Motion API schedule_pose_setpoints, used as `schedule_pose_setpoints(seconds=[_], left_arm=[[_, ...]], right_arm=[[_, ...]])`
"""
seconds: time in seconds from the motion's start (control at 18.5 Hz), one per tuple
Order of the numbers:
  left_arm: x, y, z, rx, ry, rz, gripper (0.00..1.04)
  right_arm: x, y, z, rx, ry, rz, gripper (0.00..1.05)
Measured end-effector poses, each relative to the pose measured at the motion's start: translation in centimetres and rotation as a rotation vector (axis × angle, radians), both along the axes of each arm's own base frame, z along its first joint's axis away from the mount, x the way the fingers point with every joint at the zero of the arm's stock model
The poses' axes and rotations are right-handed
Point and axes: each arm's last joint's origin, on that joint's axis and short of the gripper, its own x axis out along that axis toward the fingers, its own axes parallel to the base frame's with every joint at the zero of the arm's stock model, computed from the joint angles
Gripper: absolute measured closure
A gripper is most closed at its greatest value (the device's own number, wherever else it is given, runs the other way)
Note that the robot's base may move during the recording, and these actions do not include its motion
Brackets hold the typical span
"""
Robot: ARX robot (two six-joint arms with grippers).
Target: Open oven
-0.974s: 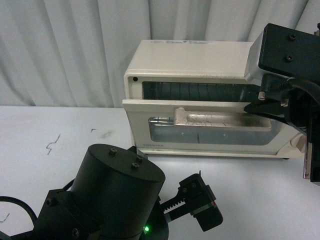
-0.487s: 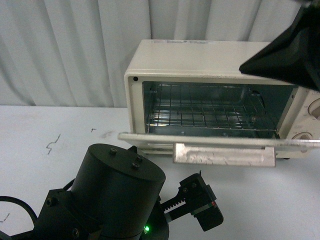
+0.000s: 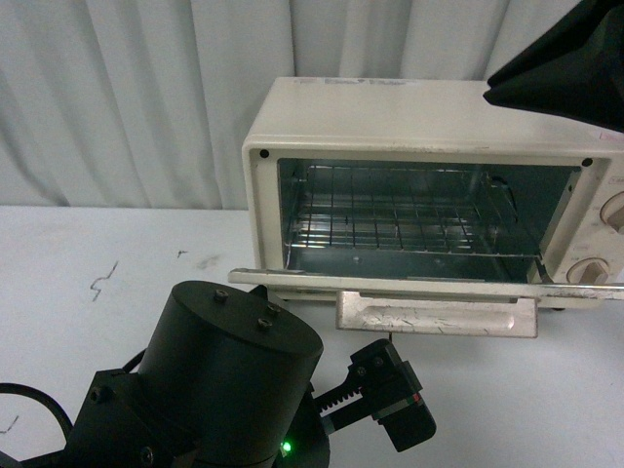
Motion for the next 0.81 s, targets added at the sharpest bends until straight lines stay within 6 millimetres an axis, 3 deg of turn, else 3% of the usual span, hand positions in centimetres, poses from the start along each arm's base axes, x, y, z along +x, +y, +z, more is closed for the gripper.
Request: schedule_pose_setpoints(seconds=[0.27,0.49,0.54,0.81], left_arm=[[0.00,0.00,0.00,0.000,0.000,0.000,0.07],[0.00,0.00,0.00,0.000,0.000,0.000,0.07],[0.00,0.00,0.00,0.000,0.000,0.000,0.07],[0.00,0.00,0.00,0.000,0.000,0.000,0.07]], right_arm=[[0.06,0.03,0.21,0.001,-0.010,-0.001,0.42],[0.06,0.03,0.21,0.000,-0.009,-0.001,0.09],[0.06,0.03,0.21,0.001,-0.009,-0.001,0.04],[0.06,0.03,0.21,0.000,-0.010,-0.002,0.06]])
